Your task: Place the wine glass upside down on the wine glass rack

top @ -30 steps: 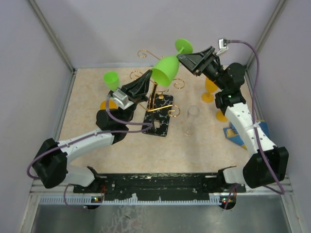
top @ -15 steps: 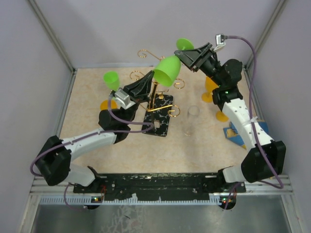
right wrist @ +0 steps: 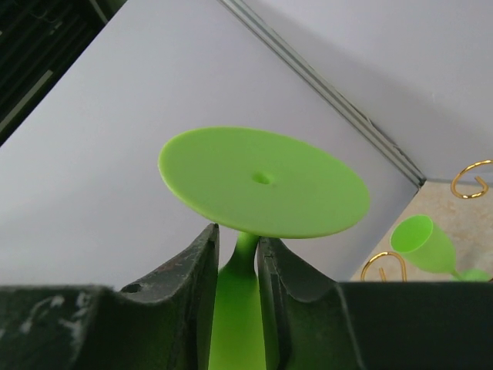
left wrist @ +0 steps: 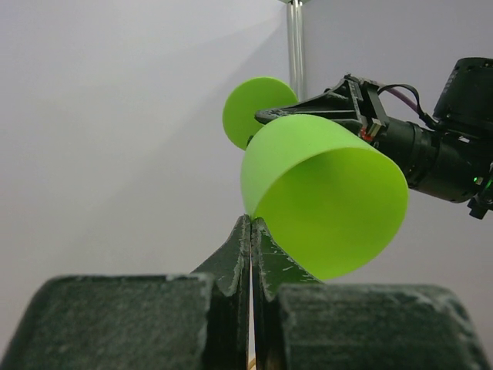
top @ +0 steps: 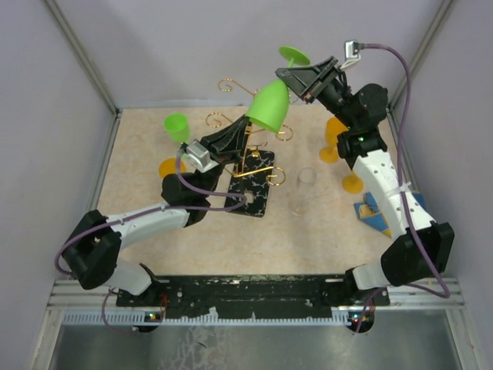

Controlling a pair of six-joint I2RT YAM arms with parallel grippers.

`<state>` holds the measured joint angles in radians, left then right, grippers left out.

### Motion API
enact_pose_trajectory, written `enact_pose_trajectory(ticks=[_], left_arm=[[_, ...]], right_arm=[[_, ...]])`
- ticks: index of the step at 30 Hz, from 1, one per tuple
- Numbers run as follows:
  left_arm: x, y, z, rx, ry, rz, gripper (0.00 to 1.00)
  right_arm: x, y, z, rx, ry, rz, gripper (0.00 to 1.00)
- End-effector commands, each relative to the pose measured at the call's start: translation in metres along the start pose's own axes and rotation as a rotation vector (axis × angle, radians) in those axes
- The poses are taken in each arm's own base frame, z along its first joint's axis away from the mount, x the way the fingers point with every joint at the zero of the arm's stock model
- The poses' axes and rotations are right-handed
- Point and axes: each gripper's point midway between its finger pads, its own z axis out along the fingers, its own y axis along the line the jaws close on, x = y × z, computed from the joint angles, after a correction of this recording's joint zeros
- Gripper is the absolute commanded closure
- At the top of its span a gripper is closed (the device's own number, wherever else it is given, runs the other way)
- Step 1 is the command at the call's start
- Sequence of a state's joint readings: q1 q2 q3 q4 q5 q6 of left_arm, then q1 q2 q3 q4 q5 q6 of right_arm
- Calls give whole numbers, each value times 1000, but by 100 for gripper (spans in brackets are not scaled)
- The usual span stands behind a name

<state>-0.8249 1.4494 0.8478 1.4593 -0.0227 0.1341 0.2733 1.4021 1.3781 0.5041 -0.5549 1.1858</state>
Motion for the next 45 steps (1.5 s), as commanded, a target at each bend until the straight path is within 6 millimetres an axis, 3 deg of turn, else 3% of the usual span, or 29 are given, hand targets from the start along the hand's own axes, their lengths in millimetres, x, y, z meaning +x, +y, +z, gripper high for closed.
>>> enact_pose_trajectory(ticks=[1,8,21,22,25,34,37,45], left_arm=[[-2,-12,-2,31,-30,-53,100],[1,-19,-1,46,-30,-76,100],[5,-26,-2,58,-30,-98,100],[4,-25,-2,59,-28,-92,96],[0,-24,-5,61,-10,-70,71],[-17,-15,-14,52,77,-11,17],[-28,-14,-18,64,124,1,11],[-52,8,-21,-9,250,65,8]], right_arm=[[8,17,10,-50,47,-39,72],[14,13,18,-42,66,-50,73],[18,10,25,11,100,-134,97],[17,9,26,24,102,-152,99],[12,3,25,84,112,-233,100],[-21,-36,10,305,55,-450,100],[-44,-50,-2,393,18,-555,100],[-107,-94,-49,703,-96,-861,100]])
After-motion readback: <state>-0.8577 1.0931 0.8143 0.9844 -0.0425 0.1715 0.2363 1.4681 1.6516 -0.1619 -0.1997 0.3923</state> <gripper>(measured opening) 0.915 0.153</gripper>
